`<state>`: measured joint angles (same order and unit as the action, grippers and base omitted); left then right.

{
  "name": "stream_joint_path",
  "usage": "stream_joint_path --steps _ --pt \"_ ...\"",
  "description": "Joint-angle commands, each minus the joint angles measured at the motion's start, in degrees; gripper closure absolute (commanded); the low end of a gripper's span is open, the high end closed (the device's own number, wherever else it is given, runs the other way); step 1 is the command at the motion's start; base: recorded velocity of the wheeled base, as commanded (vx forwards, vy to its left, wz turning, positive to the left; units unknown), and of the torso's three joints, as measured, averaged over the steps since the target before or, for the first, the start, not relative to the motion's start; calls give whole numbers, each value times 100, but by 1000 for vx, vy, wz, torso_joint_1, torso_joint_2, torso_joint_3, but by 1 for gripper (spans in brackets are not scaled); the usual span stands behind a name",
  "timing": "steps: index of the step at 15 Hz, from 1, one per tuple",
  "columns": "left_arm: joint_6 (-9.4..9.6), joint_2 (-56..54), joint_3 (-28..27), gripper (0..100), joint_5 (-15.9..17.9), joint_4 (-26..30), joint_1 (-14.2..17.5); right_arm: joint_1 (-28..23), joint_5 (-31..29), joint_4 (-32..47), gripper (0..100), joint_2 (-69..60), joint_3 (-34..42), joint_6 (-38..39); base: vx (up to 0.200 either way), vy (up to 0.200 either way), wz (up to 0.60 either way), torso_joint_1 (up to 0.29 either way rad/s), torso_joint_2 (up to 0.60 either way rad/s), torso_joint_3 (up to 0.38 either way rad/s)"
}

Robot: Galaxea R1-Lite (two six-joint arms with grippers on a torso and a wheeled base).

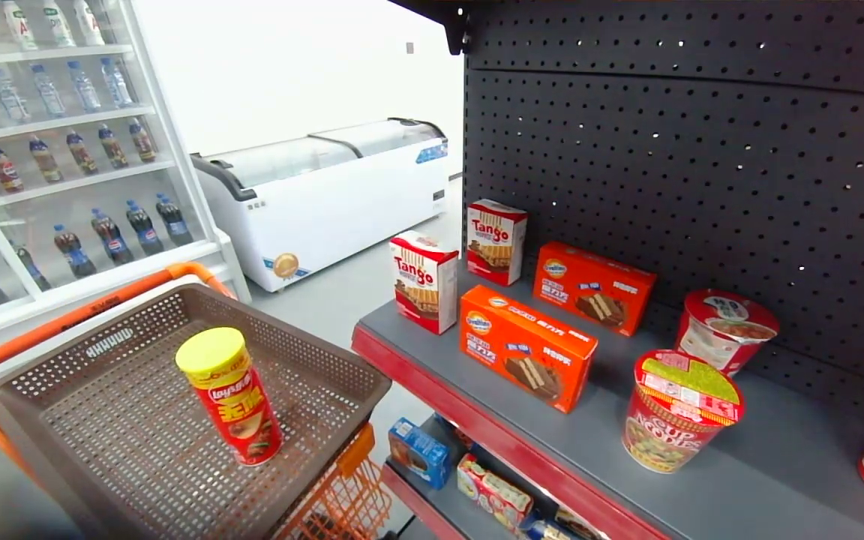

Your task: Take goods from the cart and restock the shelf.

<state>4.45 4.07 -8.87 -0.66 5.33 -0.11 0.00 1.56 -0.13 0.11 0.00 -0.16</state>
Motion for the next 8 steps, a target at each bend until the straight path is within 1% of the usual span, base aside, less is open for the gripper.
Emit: stream_joint_path --steps 1,2,3,4,5,6,7,8 --pt "118 1632 -985 0 -22 390 2 0 2 -4 0 -2 0 -2 0 0 0 0 0 0" --pt "118 1667 -993 0 -22 381 2 0 2 -4 0 -2 0 -2 0 0 0 0 0 0" --pt "91 2634 -1248 0 -4 135 -7 0 2 -4 0 -2 0 -2 0 0 0 0 0 0" --pt "100 3100 -1292 0 31 -32 -33 0 2 -4 0 -2 0 -2 0 0 0 0 0 0" --pt "91 3425 -1257 0 48 -216 -165 0 2 -4 0 -2 0 -2 0 0 0 0 0 0" --pt "-58 3794 -1283 0 -4 -313 -719 0 2 -4 0 -2 0 -2 0 0 0 0 0 0" --pt "-93 3979 -1292 0 -22 -357 -736 0 2 -4 0 -2 0 -2 0 0 0 0 0 0" --pt "-129 4664 -1336 0 4 -585 -727 0 2 -4 0 -2 0 -2 0 0 0 0 0 0"
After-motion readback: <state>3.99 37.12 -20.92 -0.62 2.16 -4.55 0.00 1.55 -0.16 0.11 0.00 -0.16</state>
